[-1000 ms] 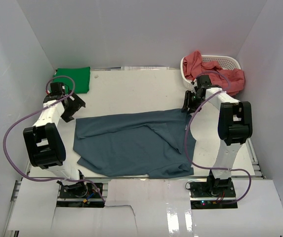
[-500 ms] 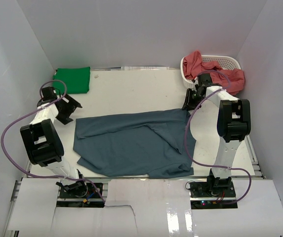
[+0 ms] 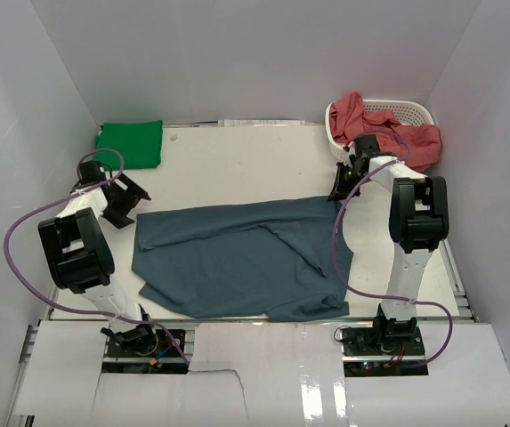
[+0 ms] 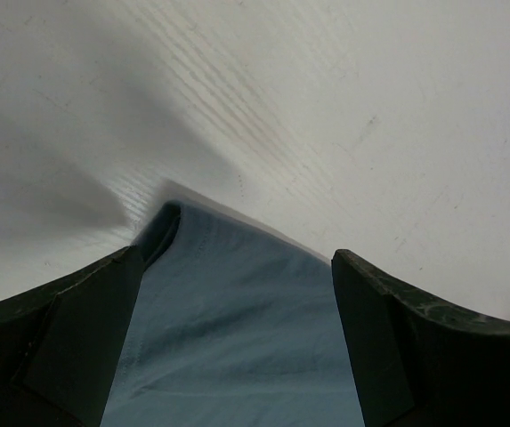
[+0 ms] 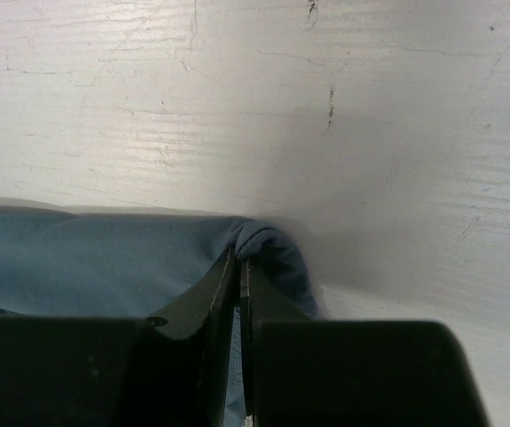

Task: Fold and stack the t-shirts
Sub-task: Fold the flattened tshirt in 1/3 of the way

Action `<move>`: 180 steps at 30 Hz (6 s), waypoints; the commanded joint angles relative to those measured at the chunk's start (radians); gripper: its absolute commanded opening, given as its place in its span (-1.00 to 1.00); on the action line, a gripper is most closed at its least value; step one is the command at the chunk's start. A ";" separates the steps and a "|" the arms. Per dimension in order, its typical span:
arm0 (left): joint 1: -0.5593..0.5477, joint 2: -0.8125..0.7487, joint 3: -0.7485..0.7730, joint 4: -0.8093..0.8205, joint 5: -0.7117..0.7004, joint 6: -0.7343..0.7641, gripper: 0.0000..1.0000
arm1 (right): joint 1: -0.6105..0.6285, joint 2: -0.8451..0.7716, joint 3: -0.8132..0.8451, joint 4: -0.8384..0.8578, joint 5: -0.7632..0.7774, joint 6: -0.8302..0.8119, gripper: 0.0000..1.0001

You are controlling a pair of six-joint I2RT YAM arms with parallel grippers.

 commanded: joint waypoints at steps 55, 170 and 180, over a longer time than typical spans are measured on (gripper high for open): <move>0.051 -0.090 -0.106 0.028 0.067 0.040 -0.24 | 0.000 0.001 0.011 0.022 -0.034 0.006 -0.85; 0.028 0.091 0.163 -0.183 0.029 0.139 -0.88 | 0.000 -0.018 -0.040 0.031 -0.020 -0.003 -0.85; 0.026 0.147 0.204 -0.205 -0.021 0.165 -0.87 | -0.003 -0.030 -0.068 0.029 0.020 -0.005 -0.85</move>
